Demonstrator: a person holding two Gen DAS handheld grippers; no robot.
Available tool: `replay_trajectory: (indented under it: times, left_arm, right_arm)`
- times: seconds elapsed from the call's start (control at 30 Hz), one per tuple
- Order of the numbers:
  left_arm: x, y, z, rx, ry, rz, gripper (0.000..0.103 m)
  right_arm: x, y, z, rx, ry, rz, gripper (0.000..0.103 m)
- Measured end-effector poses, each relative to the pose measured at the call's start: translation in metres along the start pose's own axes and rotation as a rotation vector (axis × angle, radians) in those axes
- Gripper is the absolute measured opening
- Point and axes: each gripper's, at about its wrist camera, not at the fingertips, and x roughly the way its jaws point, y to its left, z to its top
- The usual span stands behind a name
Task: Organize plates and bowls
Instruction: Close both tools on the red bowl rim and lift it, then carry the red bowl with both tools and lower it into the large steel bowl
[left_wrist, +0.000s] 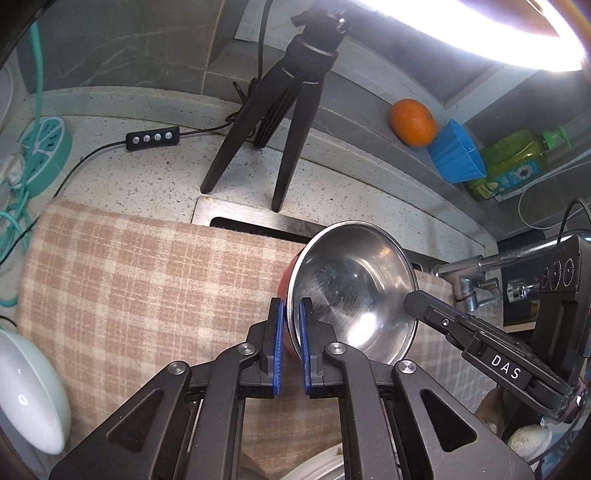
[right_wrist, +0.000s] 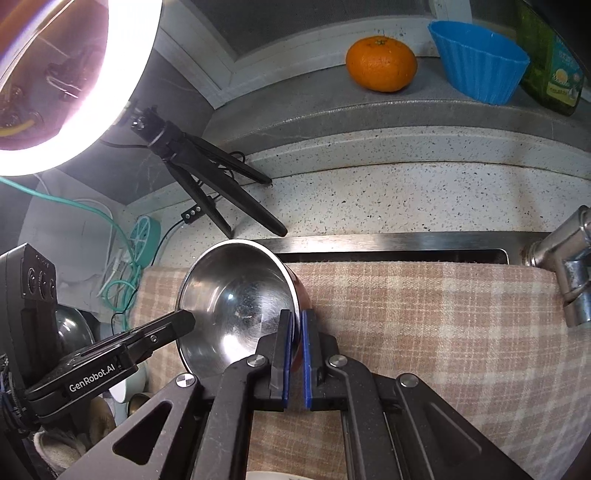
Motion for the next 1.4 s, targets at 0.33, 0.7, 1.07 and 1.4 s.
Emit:
replay_trajectory:
  times: [0.33,0.7,1.07,1.4]
  left_arm:
    - [-0.035,-0.004,-0.019,0.018,-0.04,-0.028,0.007]
    - [-0.075,0.011,-0.047,0.02,-0.078,-0.032,0.007]
    - [-0.104,0.042,-0.086,-0.011,-0.1,-0.011,0.007]
    - [-0.108,0.073,-0.118,-0.035,-0.071,0.026,0.007]
  right_arm:
    - [-0.037,0.021,-0.02,-0.032,-0.036,0.011,0.005]
    - [-0.055,0.052,-0.053,-0.069,-0.035,0.037,0.005]
    - [-0.054,0.085,-0.092,-0.114,-0.011,0.068,0.005]
    - [-0.035,0.114,-0.125,-0.16,0.042,0.068,0.005]
